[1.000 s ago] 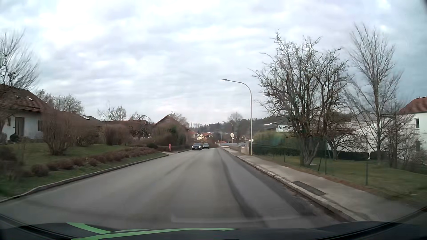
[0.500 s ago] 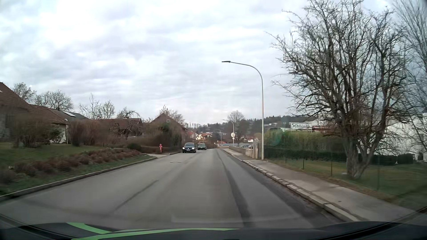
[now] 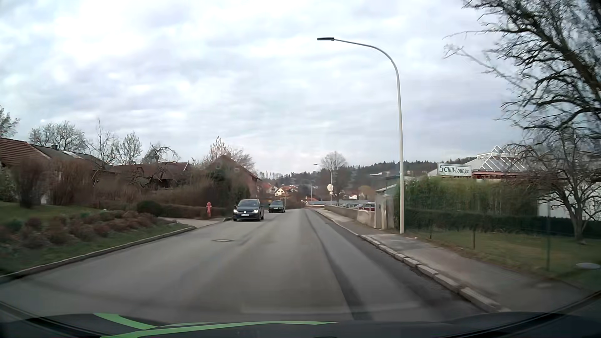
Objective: Follow the waypoints while adhering to traffic rules and regulations
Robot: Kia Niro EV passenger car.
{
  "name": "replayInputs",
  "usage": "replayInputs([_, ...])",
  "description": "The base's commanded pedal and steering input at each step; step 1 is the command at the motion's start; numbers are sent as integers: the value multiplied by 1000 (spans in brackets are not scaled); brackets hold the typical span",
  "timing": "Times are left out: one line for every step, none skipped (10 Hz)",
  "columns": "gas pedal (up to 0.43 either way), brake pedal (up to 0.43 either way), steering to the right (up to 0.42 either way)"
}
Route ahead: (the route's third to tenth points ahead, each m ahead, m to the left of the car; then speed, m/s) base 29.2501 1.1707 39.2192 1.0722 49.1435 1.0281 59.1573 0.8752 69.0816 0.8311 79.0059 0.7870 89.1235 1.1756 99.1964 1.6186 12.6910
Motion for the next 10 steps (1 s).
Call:
replayInputs([59,0,1])
replayInputs([59,0,2])
replayInputs([59,0,3])
replayInputs([59,0,2])
replayInputs([59,0,3])
replayInputs([59,0,3])
replayInputs([59,0,2])
replayInputs([59,0,2])
replayInputs([59,0,3])
replayInputs([59,0,2])
